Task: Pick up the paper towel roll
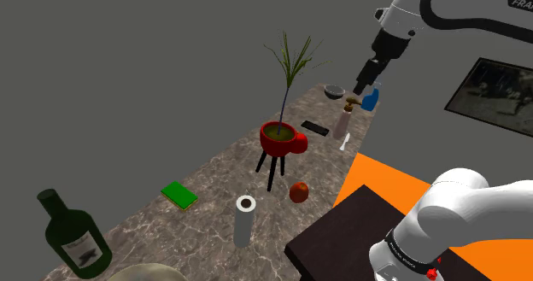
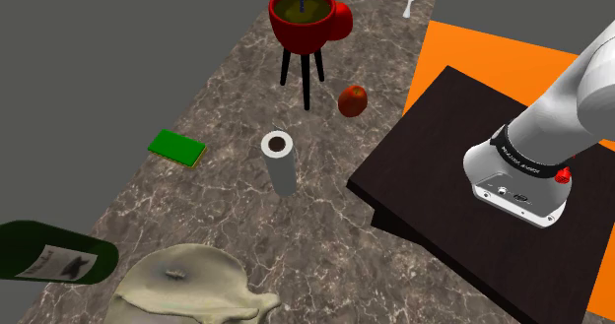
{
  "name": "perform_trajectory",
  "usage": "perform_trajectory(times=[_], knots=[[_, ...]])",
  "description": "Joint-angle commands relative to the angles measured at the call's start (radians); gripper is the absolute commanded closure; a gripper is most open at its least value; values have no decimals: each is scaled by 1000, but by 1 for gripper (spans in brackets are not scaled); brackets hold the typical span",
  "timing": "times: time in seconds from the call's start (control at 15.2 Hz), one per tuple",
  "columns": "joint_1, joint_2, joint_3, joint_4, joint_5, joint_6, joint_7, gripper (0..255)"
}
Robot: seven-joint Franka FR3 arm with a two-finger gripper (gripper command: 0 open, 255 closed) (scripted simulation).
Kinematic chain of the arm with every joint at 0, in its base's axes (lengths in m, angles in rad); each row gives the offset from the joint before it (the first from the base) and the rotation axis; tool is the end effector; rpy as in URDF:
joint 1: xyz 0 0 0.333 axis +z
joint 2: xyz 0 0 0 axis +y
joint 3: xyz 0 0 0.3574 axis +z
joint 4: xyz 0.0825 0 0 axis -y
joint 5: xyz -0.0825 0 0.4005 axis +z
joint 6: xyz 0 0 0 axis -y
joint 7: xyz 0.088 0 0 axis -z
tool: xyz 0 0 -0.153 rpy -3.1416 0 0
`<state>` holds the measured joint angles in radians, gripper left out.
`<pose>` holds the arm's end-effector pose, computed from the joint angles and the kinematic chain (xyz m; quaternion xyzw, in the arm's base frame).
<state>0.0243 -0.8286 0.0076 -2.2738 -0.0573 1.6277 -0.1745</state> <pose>0.2937 0.0019 0.6332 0.9903 0.1006 0.0886 0.0379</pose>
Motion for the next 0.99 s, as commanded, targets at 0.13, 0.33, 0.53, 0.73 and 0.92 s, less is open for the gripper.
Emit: perform_trajectory(times=[0.13, 0.33, 0.53, 0.73, 0.92], knots=[[8, 7, 31, -40, 23, 32, 41, 0], [20, 26, 78, -92, 58, 84, 102, 0], [35, 57, 126, -134, 94, 139, 163, 0], [50, 99, 176, -167, 129, 197, 223, 0], [64, 152, 227, -190, 163, 259, 282, 0]])
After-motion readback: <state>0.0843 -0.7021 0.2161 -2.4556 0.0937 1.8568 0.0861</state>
